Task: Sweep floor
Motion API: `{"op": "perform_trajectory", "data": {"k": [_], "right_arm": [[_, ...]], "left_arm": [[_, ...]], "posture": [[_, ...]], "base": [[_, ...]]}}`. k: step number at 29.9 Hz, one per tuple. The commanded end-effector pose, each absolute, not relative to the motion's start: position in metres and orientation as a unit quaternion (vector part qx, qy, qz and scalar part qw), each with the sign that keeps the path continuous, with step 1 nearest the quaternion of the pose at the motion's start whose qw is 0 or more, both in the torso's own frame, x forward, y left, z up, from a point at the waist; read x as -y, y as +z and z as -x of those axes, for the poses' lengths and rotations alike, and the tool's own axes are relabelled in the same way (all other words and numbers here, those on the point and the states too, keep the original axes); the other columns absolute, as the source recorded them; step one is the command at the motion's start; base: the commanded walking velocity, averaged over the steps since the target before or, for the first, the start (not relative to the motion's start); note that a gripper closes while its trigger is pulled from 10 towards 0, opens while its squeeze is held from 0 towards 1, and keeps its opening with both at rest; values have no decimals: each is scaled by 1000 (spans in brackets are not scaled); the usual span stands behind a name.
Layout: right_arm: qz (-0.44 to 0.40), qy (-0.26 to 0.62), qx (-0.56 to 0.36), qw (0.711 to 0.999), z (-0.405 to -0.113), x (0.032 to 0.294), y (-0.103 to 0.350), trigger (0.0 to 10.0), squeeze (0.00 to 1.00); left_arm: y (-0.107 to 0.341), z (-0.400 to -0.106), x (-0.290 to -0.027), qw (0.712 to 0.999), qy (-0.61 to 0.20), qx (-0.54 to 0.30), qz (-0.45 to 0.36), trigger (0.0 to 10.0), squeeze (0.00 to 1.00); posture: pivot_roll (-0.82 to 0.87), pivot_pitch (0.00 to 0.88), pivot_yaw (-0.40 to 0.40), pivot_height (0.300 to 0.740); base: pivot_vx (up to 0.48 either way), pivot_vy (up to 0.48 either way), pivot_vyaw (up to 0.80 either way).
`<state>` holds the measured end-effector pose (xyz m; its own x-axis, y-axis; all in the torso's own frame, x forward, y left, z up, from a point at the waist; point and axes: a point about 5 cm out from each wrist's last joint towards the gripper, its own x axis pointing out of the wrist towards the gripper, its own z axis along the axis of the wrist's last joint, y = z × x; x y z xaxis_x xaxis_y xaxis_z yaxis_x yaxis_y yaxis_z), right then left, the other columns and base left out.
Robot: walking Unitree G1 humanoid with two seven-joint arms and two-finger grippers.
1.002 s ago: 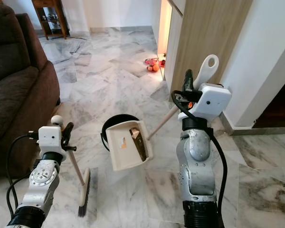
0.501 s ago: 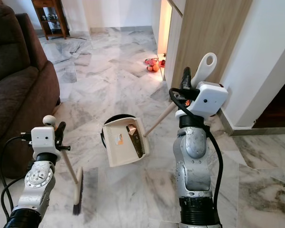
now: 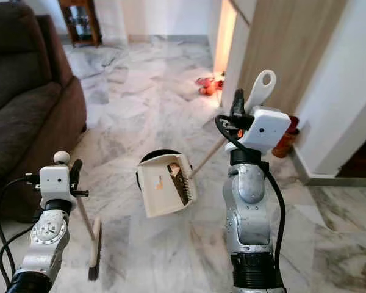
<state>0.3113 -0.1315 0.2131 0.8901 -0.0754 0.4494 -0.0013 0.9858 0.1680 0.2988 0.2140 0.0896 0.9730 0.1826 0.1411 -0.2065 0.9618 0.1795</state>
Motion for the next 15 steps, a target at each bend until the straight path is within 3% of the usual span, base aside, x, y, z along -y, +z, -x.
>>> {"op": "perform_trajectory", "data": {"k": [1,15], "right_arm": [[-90,-11,272,958,-310,129,229,10000,0],[-95,6,280,955,-309,124,233,10000,0]], "left_arm": [[103,-302,-214,986,99,91,-103,10000,0],[103,-302,-212,986,97,90,-103,10000,0]], "posture": [[113,0,22,740],[112,0,24,740]], "base": [[292,0,0],[292,0,0]]}}
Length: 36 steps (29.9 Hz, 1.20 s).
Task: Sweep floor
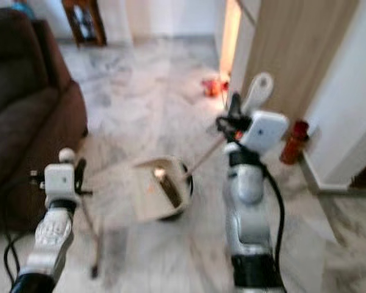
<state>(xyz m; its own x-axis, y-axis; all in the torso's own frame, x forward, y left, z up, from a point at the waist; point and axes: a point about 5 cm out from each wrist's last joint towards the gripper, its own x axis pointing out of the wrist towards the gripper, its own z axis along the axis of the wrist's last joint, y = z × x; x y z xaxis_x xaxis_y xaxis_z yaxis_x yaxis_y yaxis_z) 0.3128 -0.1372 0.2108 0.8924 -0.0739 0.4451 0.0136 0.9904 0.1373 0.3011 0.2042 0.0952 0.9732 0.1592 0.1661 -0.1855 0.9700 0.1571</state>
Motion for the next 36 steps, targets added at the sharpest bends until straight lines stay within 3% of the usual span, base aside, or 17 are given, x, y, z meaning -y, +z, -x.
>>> {"op": "perform_trajectory", "data": {"k": [1,36], "right_arm": [[-96,7,281,955,-309,123,233,10000,0],[-103,34,289,951,-309,119,238,10000,0]], "left_arm": [[103,-302,-213,986,98,90,-103,10000,0],[104,-303,-212,985,104,93,-100,10000,0]], "posture": [[112,0,24,740],[114,0,15,740]], "base": [[292,0,0],[292,0,0]]}}
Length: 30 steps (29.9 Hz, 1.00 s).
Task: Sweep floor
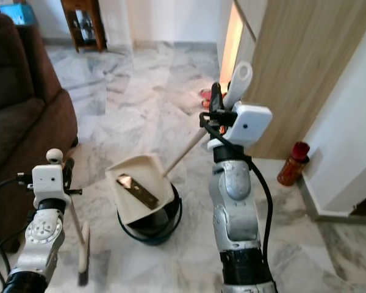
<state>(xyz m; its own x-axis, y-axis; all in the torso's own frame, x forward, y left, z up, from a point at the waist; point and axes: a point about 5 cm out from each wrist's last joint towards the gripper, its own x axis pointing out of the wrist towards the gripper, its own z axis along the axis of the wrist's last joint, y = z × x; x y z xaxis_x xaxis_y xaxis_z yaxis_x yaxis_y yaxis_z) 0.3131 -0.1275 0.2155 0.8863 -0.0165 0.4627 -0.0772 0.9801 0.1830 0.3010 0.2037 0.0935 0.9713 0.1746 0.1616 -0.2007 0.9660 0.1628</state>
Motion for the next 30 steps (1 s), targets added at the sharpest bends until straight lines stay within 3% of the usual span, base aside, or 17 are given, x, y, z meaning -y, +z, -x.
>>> {"op": "perform_trajectory", "data": {"k": [1,6,24,30], "right_arm": [[-103,34,289,951,-309,119,239,10000,0],[-104,37,288,951,-309,118,238,10000,0],[-103,37,287,952,-307,117,237,10000,0],[-63,26,306,949,-305,117,241,10000,0]], "left_arm": [[104,-303,-212,985,104,93,-100,10000,0],[104,-303,-212,985,104,94,-100,10000,0],[103,-301,-210,985,103,99,-96,10000,0],[102,-300,-209,985,102,96,-96,10000,0]], "posture": [[114,0,15,740],[114,0,13,740],[114,0,9,740],[114,0,6,740]], "base": [[292,0,0],[292,0,0],[0,0,0],[0,0,0]]}}
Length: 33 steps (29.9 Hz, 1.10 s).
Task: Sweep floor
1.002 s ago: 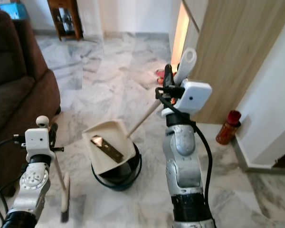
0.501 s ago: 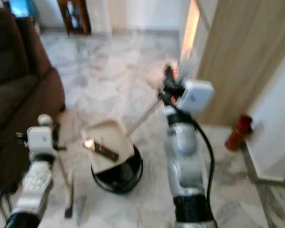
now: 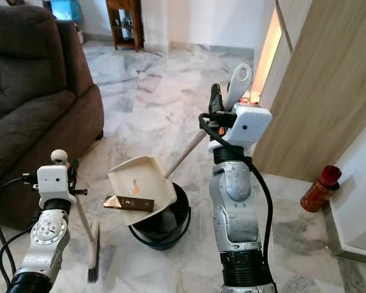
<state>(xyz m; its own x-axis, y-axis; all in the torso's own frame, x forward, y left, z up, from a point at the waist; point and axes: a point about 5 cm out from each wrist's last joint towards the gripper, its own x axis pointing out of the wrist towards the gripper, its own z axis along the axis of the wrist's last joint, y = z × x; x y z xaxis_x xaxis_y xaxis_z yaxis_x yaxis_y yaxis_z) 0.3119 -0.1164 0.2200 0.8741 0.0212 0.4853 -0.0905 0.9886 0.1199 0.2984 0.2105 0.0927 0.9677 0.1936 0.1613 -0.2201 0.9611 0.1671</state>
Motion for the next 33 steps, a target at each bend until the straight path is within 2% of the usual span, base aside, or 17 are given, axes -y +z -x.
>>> {"op": "perform_trajectory", "data": {"k": [1,10,19,30,33], "right_arm": [[-60,26,308,949,-305,117,242,10000,0],[-18,-4,338,941,-300,119,248,10000,0],[20,-3,364,931,-295,111,254,10000,0],[49,55,390,918,-285,88,256,10000,0],[77,83,401,909,-280,74,254,10000,0]], "left_arm": [[102,-300,-209,985,102,96,-96,10000,0],[100,-298,-209,985,104,94,-97,10000,0],[100,-298,-209,985,104,95,-97,10000,0],[100,-299,-208,985,104,96,-95,10000,0],[100,-299,-207,985,103,96,-95,10000,0]], "posture": [[114,0,6,740],[111,0,4,740],[111,0,3,740],[109,0,3,740],[107,0,3,740]], "base": [[0,0,0],[0,0,0],[0,0,0],[0,0,0],[0,0,0]]}}
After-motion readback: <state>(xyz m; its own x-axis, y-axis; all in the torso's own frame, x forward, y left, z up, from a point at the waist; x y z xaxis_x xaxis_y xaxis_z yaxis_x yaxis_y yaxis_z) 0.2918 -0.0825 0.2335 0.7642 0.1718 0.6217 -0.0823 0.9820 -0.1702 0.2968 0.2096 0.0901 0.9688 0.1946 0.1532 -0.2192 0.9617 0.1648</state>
